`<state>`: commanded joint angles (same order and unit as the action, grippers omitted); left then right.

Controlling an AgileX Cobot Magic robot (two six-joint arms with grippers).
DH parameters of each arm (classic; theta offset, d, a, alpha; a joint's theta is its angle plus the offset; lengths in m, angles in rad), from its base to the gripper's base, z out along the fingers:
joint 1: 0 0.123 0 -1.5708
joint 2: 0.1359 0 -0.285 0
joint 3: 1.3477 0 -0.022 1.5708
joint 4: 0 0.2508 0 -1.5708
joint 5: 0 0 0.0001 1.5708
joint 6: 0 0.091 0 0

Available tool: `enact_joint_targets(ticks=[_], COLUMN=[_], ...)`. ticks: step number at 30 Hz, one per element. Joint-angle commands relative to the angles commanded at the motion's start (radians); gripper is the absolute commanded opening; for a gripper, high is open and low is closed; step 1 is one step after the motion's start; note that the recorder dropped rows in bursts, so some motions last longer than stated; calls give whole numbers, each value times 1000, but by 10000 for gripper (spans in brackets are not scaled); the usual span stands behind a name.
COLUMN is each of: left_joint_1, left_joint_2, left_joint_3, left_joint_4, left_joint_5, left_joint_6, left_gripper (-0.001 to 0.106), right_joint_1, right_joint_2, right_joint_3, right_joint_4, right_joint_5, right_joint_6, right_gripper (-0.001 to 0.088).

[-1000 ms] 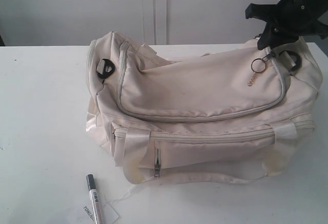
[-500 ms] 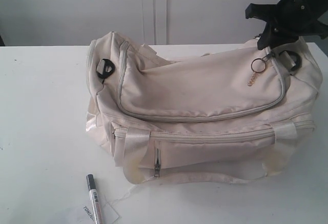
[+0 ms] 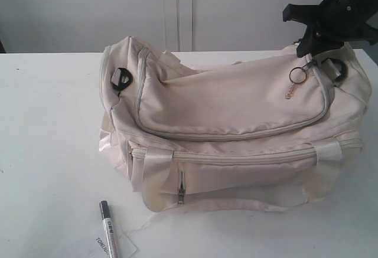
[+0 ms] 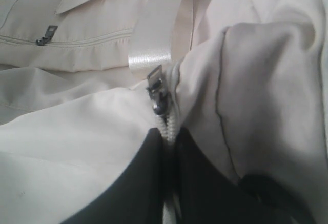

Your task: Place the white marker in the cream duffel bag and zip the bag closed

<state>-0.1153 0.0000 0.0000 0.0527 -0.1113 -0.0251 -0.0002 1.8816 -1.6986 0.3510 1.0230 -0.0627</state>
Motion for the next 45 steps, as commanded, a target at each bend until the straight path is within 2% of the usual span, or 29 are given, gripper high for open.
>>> enact_joint_targets(ticks=[16,18,28,35,41,45], left_joint_1=[0,0,0,0,0,0], left_joint_2=[0,0,13,125,264,353], left_joint_3=[0,-10,-202,-277,-396,-469], left_joint_4=[0,0,0,0,-4,-79], left_joint_5=[0,30,283,300,430,469], left_joint_6=[-12,-31,-24,-24,-22,75], left_gripper=[0,0,0,0,0,0], right_joint_1=[0,0,0,0,0,0], right_joint_2=[0,0,0,0,0,0], right_joint_3=[0,0,0,0,0,0], right_joint_4=[0,0,0,0,0,0], right_joint_5=[0,0,0,-20,-24,-18], right_joint_6=[0,0,0,0,0,0], right_gripper=[0,0,0,0,0,0])
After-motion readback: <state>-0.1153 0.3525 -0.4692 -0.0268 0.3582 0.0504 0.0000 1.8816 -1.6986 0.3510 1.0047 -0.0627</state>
